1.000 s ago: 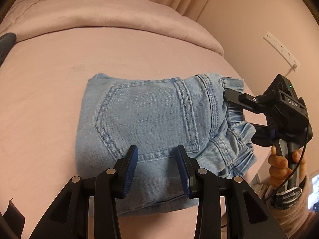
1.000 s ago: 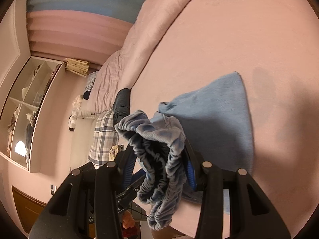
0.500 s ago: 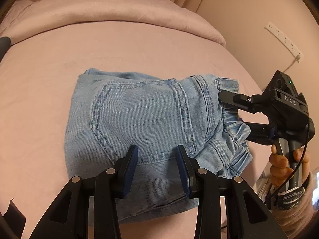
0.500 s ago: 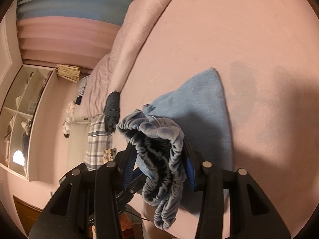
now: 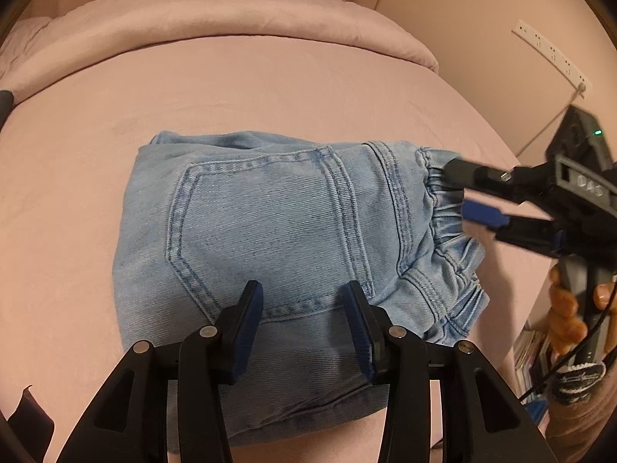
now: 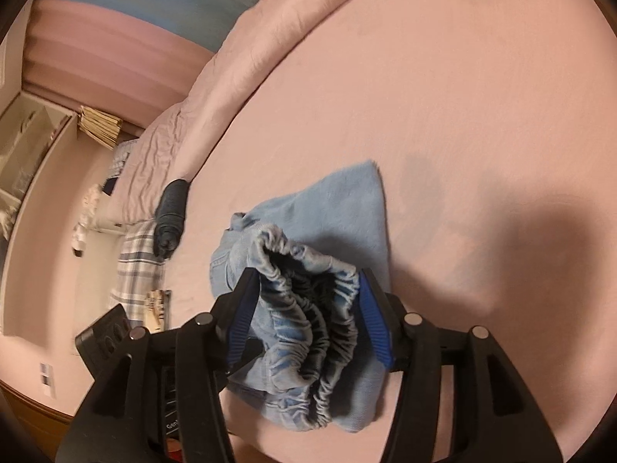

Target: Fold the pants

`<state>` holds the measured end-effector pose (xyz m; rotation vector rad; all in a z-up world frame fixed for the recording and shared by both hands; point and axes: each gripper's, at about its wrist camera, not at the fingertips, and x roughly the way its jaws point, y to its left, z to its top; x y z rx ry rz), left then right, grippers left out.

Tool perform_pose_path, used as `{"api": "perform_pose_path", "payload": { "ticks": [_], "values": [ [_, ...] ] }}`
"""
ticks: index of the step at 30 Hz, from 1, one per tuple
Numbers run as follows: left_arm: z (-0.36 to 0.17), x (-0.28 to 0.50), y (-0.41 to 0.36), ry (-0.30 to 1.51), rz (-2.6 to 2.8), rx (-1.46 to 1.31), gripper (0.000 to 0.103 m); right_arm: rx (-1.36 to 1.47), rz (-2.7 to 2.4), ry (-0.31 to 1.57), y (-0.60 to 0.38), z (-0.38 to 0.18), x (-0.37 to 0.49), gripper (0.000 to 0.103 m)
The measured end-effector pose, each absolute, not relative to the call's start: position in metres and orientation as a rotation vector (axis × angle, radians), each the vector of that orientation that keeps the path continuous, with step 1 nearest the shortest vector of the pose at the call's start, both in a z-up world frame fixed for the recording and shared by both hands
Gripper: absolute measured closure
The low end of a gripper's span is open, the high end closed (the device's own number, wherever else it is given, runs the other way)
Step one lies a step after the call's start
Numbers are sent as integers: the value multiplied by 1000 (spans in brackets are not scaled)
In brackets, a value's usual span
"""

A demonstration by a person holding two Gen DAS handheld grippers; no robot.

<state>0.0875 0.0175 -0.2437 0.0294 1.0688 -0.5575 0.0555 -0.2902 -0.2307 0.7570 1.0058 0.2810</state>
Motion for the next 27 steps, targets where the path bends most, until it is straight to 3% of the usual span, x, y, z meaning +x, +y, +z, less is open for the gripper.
{"api": "perform_pose_path", "payload": {
  "ticks": [9,27],
  "values": [
    [-244,90,9,1075,-547,42,60,573,362,911,-273,-192,40,49],
    [-245,91,-2,1084,-535,81,60,489,483,1009,-234,-221,39,55]
  ]
}}
